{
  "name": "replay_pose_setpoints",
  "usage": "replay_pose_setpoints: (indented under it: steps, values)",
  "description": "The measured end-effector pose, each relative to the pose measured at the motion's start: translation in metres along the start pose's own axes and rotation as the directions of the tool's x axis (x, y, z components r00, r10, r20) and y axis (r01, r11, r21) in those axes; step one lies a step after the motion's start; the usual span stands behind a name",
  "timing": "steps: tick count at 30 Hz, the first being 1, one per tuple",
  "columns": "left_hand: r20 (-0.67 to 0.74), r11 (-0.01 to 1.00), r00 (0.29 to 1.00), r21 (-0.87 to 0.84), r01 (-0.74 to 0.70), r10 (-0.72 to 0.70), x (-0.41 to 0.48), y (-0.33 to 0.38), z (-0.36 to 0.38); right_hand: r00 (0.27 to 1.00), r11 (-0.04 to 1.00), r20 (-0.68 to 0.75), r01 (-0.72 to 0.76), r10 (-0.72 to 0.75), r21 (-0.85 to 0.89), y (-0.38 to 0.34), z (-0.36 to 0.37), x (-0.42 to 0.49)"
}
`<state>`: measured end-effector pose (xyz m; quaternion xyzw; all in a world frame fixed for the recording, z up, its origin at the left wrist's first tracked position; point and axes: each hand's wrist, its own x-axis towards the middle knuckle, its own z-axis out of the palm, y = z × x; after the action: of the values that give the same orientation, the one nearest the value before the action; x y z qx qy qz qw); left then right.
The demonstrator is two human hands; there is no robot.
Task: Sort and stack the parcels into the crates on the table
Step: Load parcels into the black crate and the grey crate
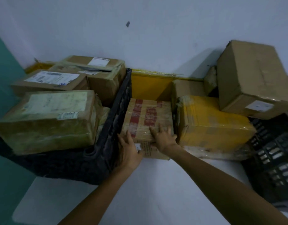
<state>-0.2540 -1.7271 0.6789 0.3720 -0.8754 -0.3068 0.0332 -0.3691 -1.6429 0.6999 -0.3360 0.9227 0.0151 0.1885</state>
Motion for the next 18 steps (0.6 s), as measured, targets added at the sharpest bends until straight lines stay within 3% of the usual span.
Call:
replay_pose_setpoints:
  steps: [8,11,15,18]
  values:
    - [0.068,0.998,0.996,0.013,-0.061,0.060,-0.061,-0.031,-0.003,0.997,0.998,-0.069,0.027,-0.032,-0.063,-0.008,0.025,-0.060]
    - [-0.023,0.993,0.993,0.019,-0.118,0.119,-0.080,-0.041,-0.013,0.996,0.990,-0.048,0.069,-0.075,-0.126,-0.011,0.021,-0.076]
    - [-0.249,0.956,0.949,-0.171,-0.241,0.194,-0.110,-0.054,-0.027,0.985,0.967,0.046,0.174,-0.169,-0.188,-0.003,-0.002,-0.097]
    - [-0.254,0.917,0.934,-0.249,-0.313,0.250,-0.135,-0.066,-0.031,0.947,0.935,0.093,0.320,-0.308,-0.156,0.010,-0.027,-0.122]
